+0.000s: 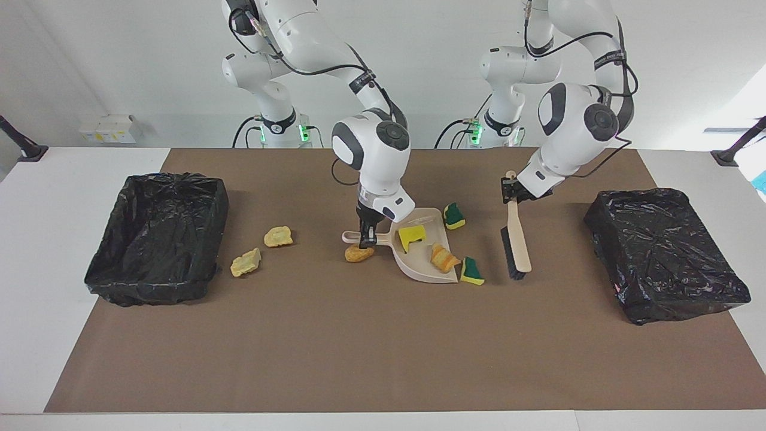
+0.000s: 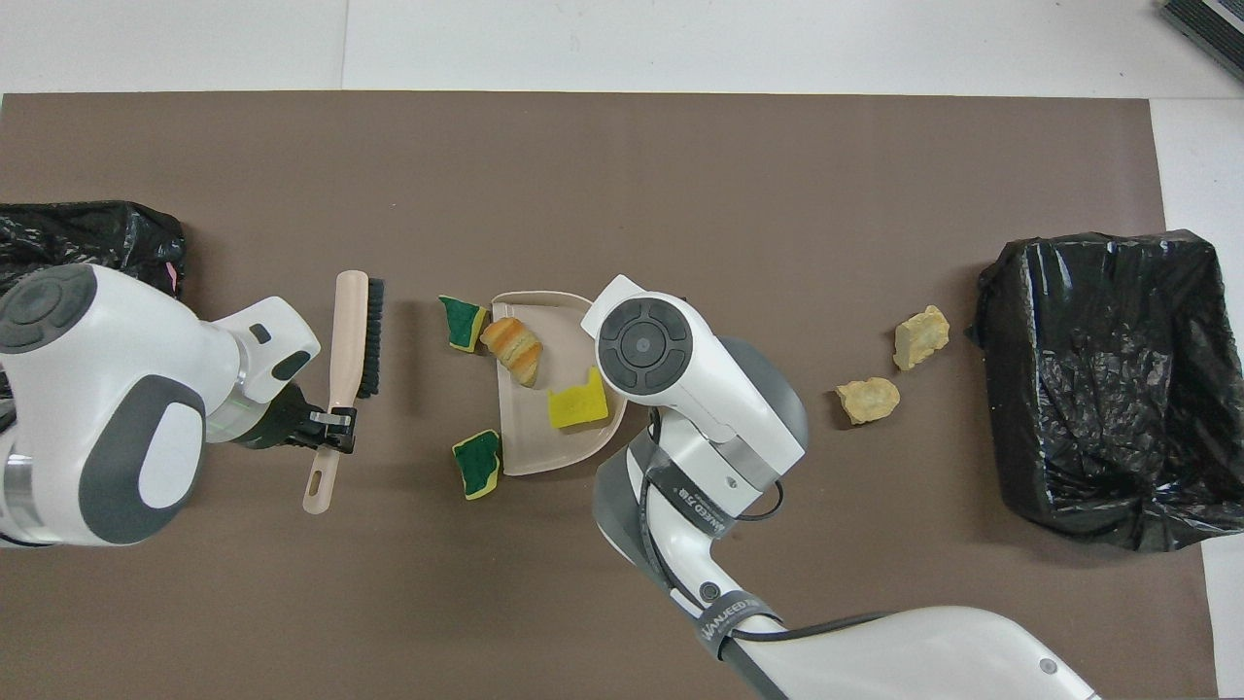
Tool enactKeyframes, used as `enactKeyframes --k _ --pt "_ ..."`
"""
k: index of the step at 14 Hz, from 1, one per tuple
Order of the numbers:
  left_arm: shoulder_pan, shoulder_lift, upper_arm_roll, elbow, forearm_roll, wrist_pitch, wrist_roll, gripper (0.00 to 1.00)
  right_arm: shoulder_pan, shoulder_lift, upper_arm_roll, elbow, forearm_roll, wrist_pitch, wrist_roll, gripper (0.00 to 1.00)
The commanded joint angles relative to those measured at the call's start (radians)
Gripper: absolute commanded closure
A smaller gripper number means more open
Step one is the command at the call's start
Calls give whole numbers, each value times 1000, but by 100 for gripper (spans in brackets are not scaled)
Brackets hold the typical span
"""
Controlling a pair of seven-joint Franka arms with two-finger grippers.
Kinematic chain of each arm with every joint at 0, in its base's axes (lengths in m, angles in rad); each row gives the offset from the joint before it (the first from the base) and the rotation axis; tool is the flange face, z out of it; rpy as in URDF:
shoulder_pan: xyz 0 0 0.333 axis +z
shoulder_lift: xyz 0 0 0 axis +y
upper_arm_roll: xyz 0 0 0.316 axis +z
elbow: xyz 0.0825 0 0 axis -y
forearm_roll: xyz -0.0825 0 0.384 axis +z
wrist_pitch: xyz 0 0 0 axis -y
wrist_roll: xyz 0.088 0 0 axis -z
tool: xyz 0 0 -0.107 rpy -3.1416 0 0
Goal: Sweep and dump trash in bin
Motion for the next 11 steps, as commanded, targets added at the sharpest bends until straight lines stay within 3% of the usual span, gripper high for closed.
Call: enactKeyframes --k 1,7,11 --pt "-64 9 3 2 20 33 34 100 1 -8 3 5 -17 -31 -5 100" --pt "-212 -11 -6 31 8 -108 24 100 1 -8 3 1 -16 -30 4 100" --pt "-202 -131 8 95 -70 -282 -39 100 1 -10 0 5 -17 -60 4 100"
